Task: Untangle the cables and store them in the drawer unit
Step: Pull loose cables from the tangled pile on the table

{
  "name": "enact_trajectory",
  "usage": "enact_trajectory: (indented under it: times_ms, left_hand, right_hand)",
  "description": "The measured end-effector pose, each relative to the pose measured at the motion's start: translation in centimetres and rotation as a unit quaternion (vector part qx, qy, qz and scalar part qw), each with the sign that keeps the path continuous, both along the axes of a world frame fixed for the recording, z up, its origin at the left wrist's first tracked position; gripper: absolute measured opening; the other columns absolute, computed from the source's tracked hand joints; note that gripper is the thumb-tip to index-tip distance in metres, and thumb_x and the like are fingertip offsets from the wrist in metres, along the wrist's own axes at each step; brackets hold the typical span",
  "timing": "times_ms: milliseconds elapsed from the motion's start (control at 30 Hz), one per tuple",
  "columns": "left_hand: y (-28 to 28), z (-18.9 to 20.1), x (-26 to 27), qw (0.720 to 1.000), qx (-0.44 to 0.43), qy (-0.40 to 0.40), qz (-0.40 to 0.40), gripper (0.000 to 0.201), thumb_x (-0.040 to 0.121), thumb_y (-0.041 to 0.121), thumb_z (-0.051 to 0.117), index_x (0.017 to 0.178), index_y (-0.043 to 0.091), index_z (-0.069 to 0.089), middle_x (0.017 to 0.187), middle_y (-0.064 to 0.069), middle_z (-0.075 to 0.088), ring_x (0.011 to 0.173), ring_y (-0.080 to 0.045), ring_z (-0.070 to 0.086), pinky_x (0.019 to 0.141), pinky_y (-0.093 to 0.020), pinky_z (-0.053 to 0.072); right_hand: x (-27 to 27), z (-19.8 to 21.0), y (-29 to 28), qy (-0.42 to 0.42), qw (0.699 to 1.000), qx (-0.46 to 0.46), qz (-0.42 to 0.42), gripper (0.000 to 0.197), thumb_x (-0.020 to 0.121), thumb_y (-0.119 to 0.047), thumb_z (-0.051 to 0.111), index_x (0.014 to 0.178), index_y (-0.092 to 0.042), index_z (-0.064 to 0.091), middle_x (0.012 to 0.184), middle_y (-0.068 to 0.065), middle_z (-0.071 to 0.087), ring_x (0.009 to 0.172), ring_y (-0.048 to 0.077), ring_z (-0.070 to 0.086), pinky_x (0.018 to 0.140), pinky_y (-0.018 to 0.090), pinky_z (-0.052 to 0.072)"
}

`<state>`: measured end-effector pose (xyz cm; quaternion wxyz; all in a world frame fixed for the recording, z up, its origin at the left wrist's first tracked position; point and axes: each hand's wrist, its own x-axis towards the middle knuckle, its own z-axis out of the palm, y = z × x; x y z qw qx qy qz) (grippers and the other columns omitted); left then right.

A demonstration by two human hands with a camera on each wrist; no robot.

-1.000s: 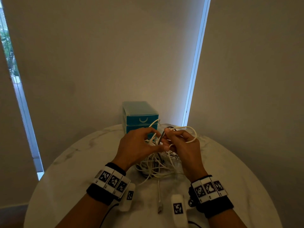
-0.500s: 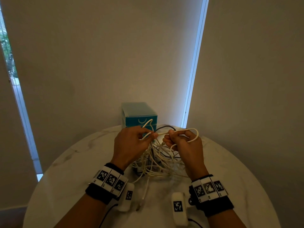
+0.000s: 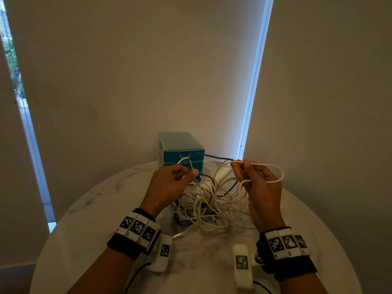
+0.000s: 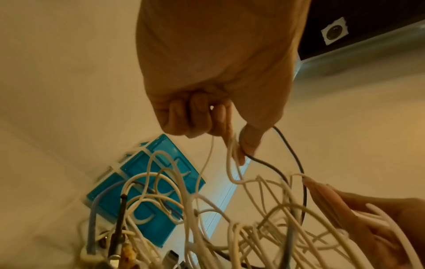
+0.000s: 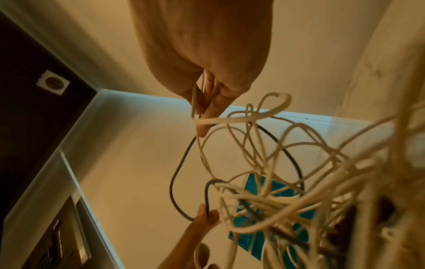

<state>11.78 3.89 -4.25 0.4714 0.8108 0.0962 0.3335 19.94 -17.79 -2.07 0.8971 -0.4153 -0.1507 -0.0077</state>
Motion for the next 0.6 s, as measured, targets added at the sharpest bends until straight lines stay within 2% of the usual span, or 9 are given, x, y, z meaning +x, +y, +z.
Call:
enact_trajectory:
  times_ms: [67,167,233,300,367,433,500,567,600]
  left_hand:
    - [-0.7,0.1,-0.3,0.998,0.000,0.006,-0.066,0.034,0.079,0.059,0.087,0.100,0.034,0.080,0.100,0.017,0.080,0.099,-0.001,0.075,0.095,-0.034,0.060]
    - [-1.3,0.1,-0.6,0.989,0.057,0.060,-0.120,0.057,0.064,0.069,0.092,0.113,0.046,0.074,0.113,0.024,0.076,0.109,0.003,0.070,0.100,-0.035,0.058]
    - [-1.5,0.1,-0.7,0.985,0.094,0.074,-0.123,0.059,0.066,0.064,0.093,0.119,0.053,0.070,0.116,0.026,0.074,0.111,0.004,0.068,0.100,-0.034,0.057]
    - [-1.3,-0.2,-0.5,0.990,0.102,0.042,-0.093,0.043,0.078,0.047,0.090,0.117,0.051,0.072,0.111,0.025,0.076,0.106,0.003,0.070,0.097,-0.036,0.059]
    - [-0.3,-0.5,0.0,0.993,0.115,0.011,-0.005,0.029,0.088,0.030,0.081,0.111,0.048,0.075,0.100,0.020,0.077,0.093,0.001,0.071,0.087,-0.036,0.061]
    - [0.9,-0.6,-0.1,0.990,0.108,-0.001,0.086,0.034,0.090,0.020,0.076,0.108,0.049,0.074,0.080,0.015,0.070,0.074,-0.002,0.064,0.069,-0.032,0.056]
    - [1.6,-0.5,-0.6,0.990,0.075,-0.014,0.114,0.039,0.088,0.020,0.082,0.113,0.049,0.073,0.075,0.018,0.060,0.071,-0.002,0.054,0.063,-0.026,0.047]
    - [1.7,-0.3,-0.8,0.996,0.044,-0.048,0.066,0.053,0.083,0.021,0.089,0.124,0.048,0.070,0.092,0.022,0.065,0.085,0.000,0.059,0.072,-0.021,0.050]
    - [1.4,-0.2,-0.8,0.997,0.035,-0.065,0.025,0.061,0.081,0.019,0.090,0.129,0.049,0.068,0.110,0.020,0.070,0.098,-0.002,0.065,0.083,-0.025,0.056]
  right_hand:
    - [-0.2,0.0,0.1,0.008,0.999,0.009,0.030,0.025,0.103,-0.003,0.065,0.123,0.012,0.068,0.113,0.027,0.078,0.109,0.038,0.078,0.090,0.034,0.065]
    - [-0.4,0.3,0.0,0.020,0.995,0.039,0.085,0.030,0.105,-0.004,0.061,0.130,0.012,0.064,0.120,0.027,0.076,0.115,0.036,0.076,0.092,0.033,0.064]
    - [-0.4,0.4,-0.3,0.034,0.987,0.092,0.125,0.034,0.106,-0.004,0.059,0.135,0.013,0.061,0.128,0.028,0.073,0.120,0.034,0.074,0.098,0.034,0.062]
    - [-0.2,0.4,-0.5,0.057,0.978,0.130,0.151,0.036,0.106,-0.006,0.058,0.138,0.012,0.060,0.132,0.027,0.071,0.123,0.032,0.073,0.102,0.035,0.060]
    - [0.2,0.4,-0.9,0.078,0.969,0.163,0.166,0.039,0.104,-0.006,0.059,0.139,0.011,0.059,0.136,0.026,0.069,0.124,0.031,0.072,0.098,0.032,0.062]
    - [0.8,0.3,-1.4,0.094,0.957,0.212,0.174,0.046,0.099,-0.007,0.062,0.142,0.011,0.056,0.140,0.027,0.067,0.127,0.028,0.071,0.093,0.028,0.063]
    - [1.1,0.4,-1.6,0.093,0.956,0.217,0.171,0.042,0.103,-0.007,0.059,0.140,0.010,0.057,0.138,0.026,0.068,0.127,0.027,0.071,0.095,0.027,0.062]
    - [0.9,0.3,-1.0,0.096,0.965,0.168,0.175,0.030,0.108,-0.003,0.052,0.133,0.013,0.060,0.133,0.028,0.070,0.121,0.030,0.074,0.095,0.031,0.063]
    - [0.6,0.1,-0.5,0.103,0.968,0.137,0.182,0.027,0.109,-0.001,0.050,0.129,0.014,0.060,0.129,0.030,0.072,0.118,0.032,0.075,0.093,0.033,0.064]
